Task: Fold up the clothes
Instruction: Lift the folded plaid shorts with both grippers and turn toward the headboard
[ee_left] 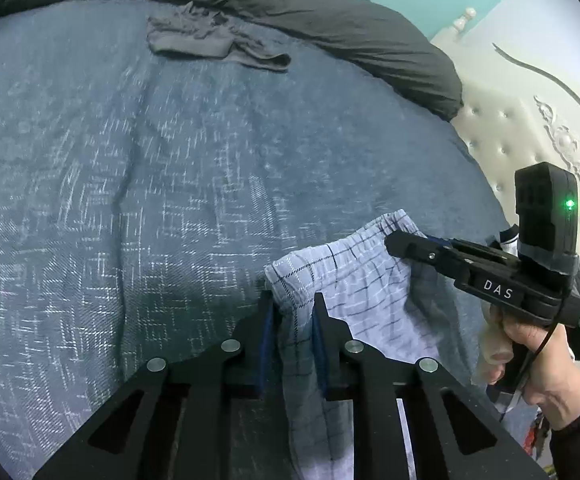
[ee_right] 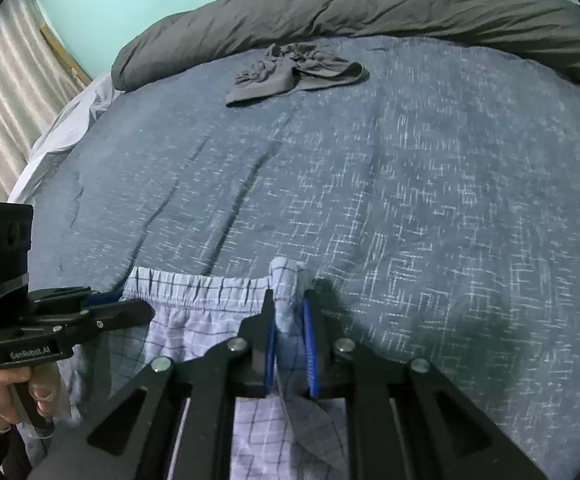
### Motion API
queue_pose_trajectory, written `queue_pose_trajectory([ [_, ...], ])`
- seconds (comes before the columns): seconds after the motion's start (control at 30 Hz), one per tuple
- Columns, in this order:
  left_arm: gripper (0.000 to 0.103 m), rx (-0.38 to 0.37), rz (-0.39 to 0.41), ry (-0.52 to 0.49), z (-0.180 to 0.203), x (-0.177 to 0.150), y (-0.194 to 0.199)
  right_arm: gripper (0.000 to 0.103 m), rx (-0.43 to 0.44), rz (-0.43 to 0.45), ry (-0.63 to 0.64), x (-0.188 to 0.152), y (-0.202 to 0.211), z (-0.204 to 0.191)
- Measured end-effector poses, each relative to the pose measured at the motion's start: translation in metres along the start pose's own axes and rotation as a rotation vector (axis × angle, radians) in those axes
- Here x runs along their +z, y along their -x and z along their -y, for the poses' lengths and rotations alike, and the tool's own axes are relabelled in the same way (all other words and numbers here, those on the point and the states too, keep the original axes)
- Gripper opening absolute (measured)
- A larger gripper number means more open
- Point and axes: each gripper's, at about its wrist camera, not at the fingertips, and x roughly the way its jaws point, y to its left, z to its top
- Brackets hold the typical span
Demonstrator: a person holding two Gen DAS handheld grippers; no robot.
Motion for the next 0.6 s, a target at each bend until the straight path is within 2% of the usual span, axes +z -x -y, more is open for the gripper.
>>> queue_pose_trajectory([
  [0.6, 0.017, 0.01, 0.098, -0.129, 0.076, 0.012, 0.081, 0.011, 0.024, 0.161, 0.012, 0.004, 0.108, -0.025],
])
